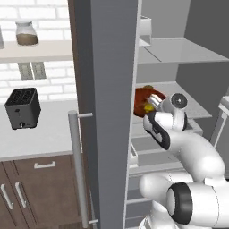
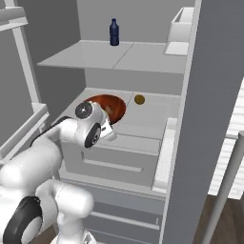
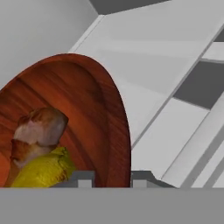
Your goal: Pick the chicken drumstick and lemon from their plates and place them in the bowl. Then put the bowl in the fridge.
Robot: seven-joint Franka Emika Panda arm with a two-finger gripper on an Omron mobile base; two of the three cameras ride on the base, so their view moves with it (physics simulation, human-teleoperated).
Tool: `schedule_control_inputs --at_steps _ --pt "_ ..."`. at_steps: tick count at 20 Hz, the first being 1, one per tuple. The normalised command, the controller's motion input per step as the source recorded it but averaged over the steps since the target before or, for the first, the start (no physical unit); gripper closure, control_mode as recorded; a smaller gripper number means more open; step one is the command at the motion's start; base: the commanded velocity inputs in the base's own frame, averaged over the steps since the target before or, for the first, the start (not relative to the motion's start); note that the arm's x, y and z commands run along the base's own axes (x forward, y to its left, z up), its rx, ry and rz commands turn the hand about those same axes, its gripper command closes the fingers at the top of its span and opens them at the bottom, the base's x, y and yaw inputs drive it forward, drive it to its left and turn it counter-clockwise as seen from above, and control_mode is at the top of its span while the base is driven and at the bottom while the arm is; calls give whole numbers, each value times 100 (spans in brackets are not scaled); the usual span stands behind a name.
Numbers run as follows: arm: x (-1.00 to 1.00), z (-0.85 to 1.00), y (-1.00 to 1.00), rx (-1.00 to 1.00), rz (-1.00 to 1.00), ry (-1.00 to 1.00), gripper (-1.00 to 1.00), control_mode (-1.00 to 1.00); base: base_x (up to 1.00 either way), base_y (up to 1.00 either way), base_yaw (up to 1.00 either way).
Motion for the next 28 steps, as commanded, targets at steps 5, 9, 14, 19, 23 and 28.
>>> schedule_control_inputs --at_steps 5,9,14,19,23,28 --pt "41 -34 -2 0 2 15 100 -100 0 0 0" --pt "3 -41 0 0 0 0 100 -100 0 0 0" --pt "28 -34 7 0 0 -1 100 -100 0 0 0" --pt "77 -1 9 0 -1 0 100 -100 0 0 0" --pt "85 0 0 0 -2 0 100 -100 0 0 0" --pt "30 0 0 0 -2 0 -100 -100 0 0 0"
